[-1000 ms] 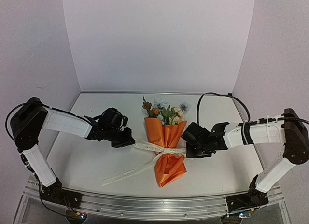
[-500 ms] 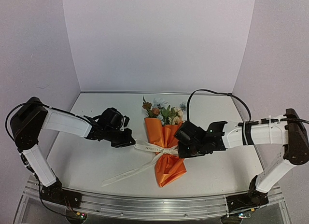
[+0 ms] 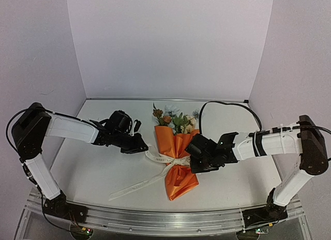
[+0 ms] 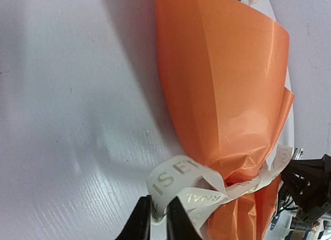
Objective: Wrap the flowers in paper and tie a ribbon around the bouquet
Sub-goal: Tie the half-tied ribbon around the folded bouquet.
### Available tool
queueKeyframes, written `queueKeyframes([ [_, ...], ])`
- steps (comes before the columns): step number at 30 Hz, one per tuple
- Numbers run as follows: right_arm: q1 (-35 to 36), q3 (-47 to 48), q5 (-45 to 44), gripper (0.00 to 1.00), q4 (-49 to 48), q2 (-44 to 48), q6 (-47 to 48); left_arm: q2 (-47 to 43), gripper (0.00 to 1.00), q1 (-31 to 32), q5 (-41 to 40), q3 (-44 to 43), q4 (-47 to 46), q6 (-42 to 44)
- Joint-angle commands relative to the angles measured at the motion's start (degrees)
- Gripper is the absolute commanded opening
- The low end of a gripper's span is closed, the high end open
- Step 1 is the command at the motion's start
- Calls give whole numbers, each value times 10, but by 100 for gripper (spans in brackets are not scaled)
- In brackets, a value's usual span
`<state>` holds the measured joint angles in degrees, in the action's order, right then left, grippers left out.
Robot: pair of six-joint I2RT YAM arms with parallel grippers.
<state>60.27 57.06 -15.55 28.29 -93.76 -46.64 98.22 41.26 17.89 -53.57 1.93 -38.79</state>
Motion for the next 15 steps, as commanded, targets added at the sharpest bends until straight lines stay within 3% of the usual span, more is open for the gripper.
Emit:
queueKeyframes([
  [1, -1, 9, -1, 0, -11, -1, -11, 10, 28, 8, 17, 13, -53, -58],
  [6, 0, 9, -7, 0, -11, 6, -21, -5, 45, 21, -8, 58, -94, -133],
  [15, 0, 14, -26, 0, -11, 17, -21, -21, 48, 34, -22, 110, -158, -323],
])
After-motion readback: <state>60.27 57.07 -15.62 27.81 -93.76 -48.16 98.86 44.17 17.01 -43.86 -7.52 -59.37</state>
